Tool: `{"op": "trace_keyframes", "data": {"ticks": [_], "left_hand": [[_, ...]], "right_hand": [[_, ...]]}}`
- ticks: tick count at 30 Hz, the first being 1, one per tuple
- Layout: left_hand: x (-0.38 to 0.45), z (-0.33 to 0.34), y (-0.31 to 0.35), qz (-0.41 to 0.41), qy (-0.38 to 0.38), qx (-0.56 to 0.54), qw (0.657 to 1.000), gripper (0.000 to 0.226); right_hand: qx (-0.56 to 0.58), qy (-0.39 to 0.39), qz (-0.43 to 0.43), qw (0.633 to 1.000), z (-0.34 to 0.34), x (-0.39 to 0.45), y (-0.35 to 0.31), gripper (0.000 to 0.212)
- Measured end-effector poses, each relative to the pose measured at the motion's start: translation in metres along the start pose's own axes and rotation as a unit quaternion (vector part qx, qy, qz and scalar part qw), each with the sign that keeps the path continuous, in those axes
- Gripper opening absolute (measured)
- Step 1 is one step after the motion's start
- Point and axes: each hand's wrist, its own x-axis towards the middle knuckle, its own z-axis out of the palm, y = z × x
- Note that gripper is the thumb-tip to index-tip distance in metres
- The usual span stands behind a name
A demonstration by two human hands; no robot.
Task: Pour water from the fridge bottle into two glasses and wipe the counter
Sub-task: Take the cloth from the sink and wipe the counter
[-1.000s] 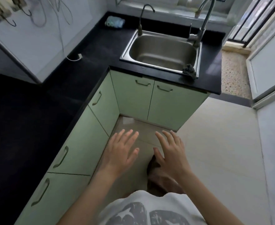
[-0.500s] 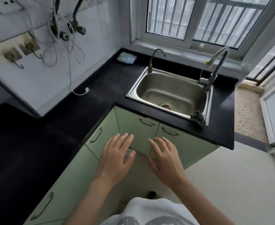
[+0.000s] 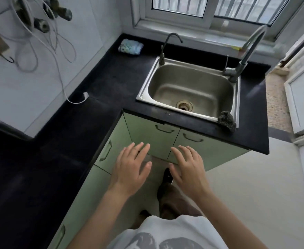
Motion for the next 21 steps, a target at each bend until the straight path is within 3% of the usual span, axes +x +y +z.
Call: {"op": "trace_keyframes", "data": {"ticks": [13, 21], "left_hand": [[0.208, -0.020, -0.027, -0.023, 0.025, 0.036, 0.999, 0.054], [0.282, -0.034, -0.048, -0.046, 0.024, 0.032, 0.998, 0.054]], "right_hand": [[0.025, 0.006, -0.037, 0.999, -0.016, 0.223, 0.048, 0.049], [0.005, -0.005, -0.047, 0.999, -0.021, 0.313, 0.063, 0.051]]}}
